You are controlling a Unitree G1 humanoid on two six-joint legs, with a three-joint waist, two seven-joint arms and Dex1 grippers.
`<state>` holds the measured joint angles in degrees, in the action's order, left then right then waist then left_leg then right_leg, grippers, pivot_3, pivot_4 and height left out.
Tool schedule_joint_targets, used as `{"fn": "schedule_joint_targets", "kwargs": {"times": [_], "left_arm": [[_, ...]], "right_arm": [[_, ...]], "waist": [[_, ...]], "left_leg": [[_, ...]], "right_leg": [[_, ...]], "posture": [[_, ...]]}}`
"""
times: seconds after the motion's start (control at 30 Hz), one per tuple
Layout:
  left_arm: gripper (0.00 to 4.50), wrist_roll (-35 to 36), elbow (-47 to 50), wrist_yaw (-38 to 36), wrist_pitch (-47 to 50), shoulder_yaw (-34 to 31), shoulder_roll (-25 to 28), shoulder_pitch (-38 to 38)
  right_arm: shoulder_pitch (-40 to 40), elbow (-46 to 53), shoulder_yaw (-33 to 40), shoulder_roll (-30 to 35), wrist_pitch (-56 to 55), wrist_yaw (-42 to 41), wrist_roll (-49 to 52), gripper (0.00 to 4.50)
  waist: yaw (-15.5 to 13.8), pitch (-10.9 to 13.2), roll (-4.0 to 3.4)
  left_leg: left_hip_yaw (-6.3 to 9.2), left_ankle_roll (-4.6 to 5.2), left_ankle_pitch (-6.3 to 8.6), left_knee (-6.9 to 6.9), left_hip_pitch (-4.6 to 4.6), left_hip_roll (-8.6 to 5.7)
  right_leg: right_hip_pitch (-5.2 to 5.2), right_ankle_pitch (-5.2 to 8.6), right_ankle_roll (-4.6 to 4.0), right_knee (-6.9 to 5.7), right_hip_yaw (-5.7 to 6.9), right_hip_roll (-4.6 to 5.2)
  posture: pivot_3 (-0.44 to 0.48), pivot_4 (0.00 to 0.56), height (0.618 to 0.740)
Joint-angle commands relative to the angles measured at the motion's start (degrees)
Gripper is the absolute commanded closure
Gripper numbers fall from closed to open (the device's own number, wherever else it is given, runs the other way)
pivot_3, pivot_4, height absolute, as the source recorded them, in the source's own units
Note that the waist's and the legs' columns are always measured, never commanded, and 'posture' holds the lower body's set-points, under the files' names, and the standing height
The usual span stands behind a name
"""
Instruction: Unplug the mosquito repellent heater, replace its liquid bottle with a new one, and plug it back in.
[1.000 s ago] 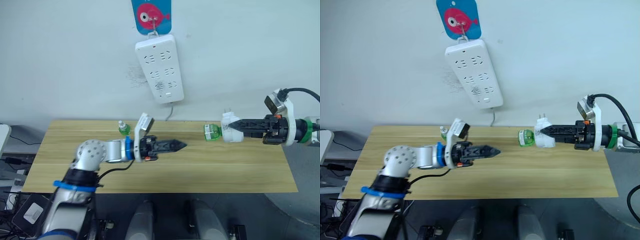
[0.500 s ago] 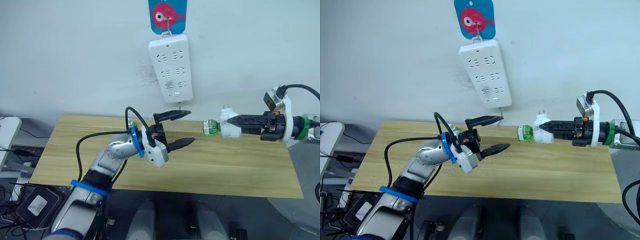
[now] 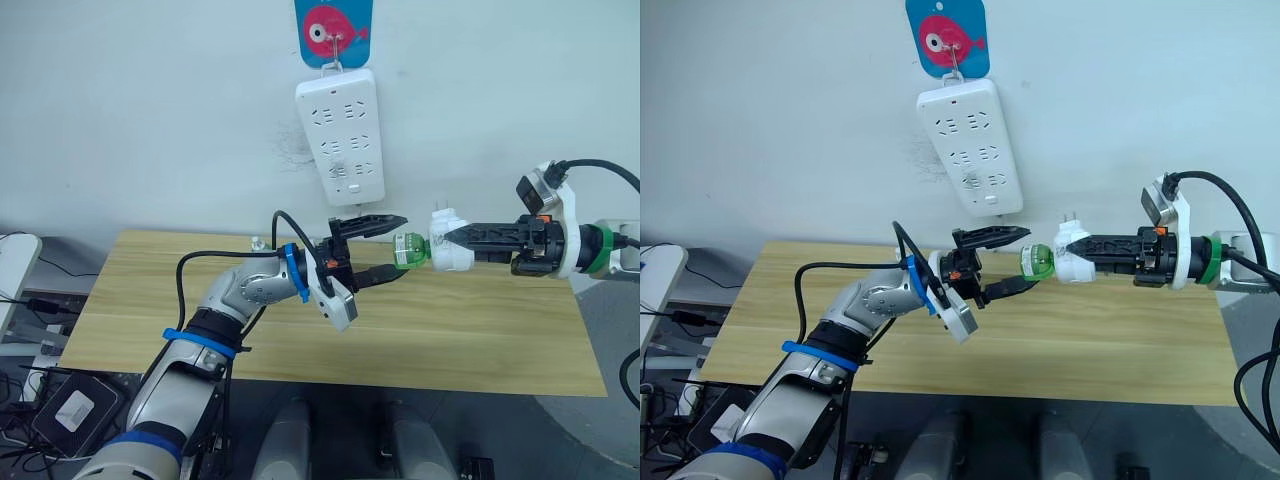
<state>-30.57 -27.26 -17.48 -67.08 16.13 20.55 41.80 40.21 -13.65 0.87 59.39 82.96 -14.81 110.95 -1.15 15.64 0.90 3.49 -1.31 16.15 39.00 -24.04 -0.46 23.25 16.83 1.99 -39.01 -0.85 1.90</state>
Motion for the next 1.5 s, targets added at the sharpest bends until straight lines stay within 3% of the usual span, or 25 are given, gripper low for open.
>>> {"fn": "schedule_joint_targets", "kwargs": {"times": [0.03, 0.27, 0.43, 0.53, 0.6, 0.7, 0.77, 0.87, 0.93, 1.0, 1.17, 1.5], "left_arm": [[0.42, 0.0, 0.4, 1.7, -2.0, 1.3, 0.0, 1.3], [2.22, 0.2, -0.8, 2.5, -2.9, 2.9, 0.0, 2.2], [2.23, 5.9, -1.3, 0.1, -2.3, 5.5, 0.3, 2.7], [2.23, 16.4, 0.7, -6.2, 0.4, 9.7, 1.5, 2.5], [2.23, 28.0, 5.4, -14.2, 6.1, 14.2, 2.8, 1.9], [2.23, 45.6, 16.2, -26.0, 22.9, 17.1, 3.9, 0.2], [2.23, 58.7, 24.5, -31.2, 42.7, 16.1, 5.2, 0.2], [2.23, 77.2, 30.5, -33.5, 73.6, 13.0, 8.0, 1.4], [2.23, 97.2, 28.6, -32.4, 101.8, 9.9, 11.2, 3.5], [2.23, 108.3, 25.9, -33.3, 115.3, 6.1, 11.5, 3.6], [2.23, 114.8, 19.8, -29.7, 128.9, -0.9, 8.0, 0.8], [2.23, 112.3, 22.3, -29.5, 138.9, -7.2, 6.6, -3.3]], "right_arm": [[0.1, 2.1, 1.8, 0.2, 0.0, -1.2, 2.0, 1.54], [-0.3, 3.1, 1.8, 0.0, -0.1, -1.8, 2.0, 1.54], [-0.3, 3.7, 1.4, 0.5, 0.3, -2.4, 2.0, 1.54], [-1.0, 5.0, 1.2, 1.3, 0.5, -3.0, 2.0, 1.54], [-1.6, 6.2, 1.0, 1.8, 0.5, -3.4, 2.0, 1.54], [-2.2, 7.6, 0.8, 2.7, 0.5, -4.0, 2.0, 1.54], [-2.5, 8.6, 0.7, 3.2, 0.4, -4.5, 1.8, 1.54], [-2.9, 9.3, 0.7, 3.6, 0.4, -5.5, 1.0, 1.54], [-3.0, 9.9, 0.9, 3.7, 0.8, -6.5, 0.2, 1.54], [-3.0, 9.9, 0.8, 3.8, 0.8, -6.9, 0.4, 1.54], [-2.5, 9.0, 0.3, 4.3, -0.2, -7.1, 1.1, 1.54], [-4.1, 8.1, 1.2, 6.8, 0.2, -8.3, 0.4, 1.54]], "waist": [[0.0, 0.0, 0.00], [0.1, 0.0, 0.00], [0.4, 0.0, 0.00], [0.5, 0.0, 0.00], [0.6, 0.0, 0.00], [1.0, 0.0, -0.01], [1.2, 0.0, -0.01], [1.4, 0.0, -0.01], [1.5, 0.0, -0.02], [2.1, 0.0, -0.02], [3.0, 0.0, -0.02], [3.0, 0.0, -0.02]], "left_leg": [[-0.01, 0.00, 0.00, 0.00, 0.00, 0.00], [0.01, 0.00, 0.00, 0.01, 0.00, 0.00], [-0.01, 0.00, 0.00, 0.02, 0.00, 0.00], [0.02, 0.00, -0.01, 0.02, 0.00, 0.00], [0.07, -0.01, -0.01, 0.02, -0.01, 0.00], [0.13, -0.06, -0.04, 0.03, -0.05, 0.01], [0.20, -0.22, -0.13, 0.05, -0.05, 0.00], [0.32, -0.23, -0.14, 0.10, -0.11, 0.00], [0.40, -0.17, -0.16, 0.10, -0.11, 0.00], [0.52, -0.04, -0.17, 0.11, -0.14, 0.00], [0.55, -0.04, -0.18, 0.10, -0.13, -0.03], [0.43, -0.13, -0.24, 0.12, -0.09, -0.01]], "right_leg": [[0.00, 0.00, 0.00, 0.00, -0.01, 0.00], [0.00, 0.00, 0.00, 0.00, 0.01, 0.00], [0.00, 0.00, 0.00, -0.01, -0.01, 0.00], [0.00, 0.00, 0.00, -0.01, 0.01, 0.00], [0.00, -0.01, -0.01, -0.01, 0.03, 0.01], [0.00, -0.01, -0.01, 0.02, 0.05, 0.04], [0.00, -0.01, -0.02, 0.04, 0.09, 0.05], [-0.01, -0.01, -0.02, 0.03, 0.19, 0.04], [-0.02, -0.01, -0.02, 0.02, 0.26, 0.02], [-0.02, -0.01, -0.02, 0.00, 0.36, -0.02], [-0.03, -0.01, -0.02, -0.04, 0.39, -0.12], [-0.02, -0.01, -0.02, -0.08, 0.13, -0.27]], "posture": [[0.011, 0.251, 0.740], [0.011, 0.251, 0.740], [0.003, 0.254, 0.740], [0.004, 0.255, 0.740], [0.004, 0.255, 0.740], [0.007, 0.255, 0.740], [0.007, 0.255, 0.740], [0.014, 0.257, 0.740], [0.014, 0.257, 0.740], [0.014, 0.257, 0.740], [0.003, 0.257, 0.740], [-0.013, 0.265, 0.740]]}}
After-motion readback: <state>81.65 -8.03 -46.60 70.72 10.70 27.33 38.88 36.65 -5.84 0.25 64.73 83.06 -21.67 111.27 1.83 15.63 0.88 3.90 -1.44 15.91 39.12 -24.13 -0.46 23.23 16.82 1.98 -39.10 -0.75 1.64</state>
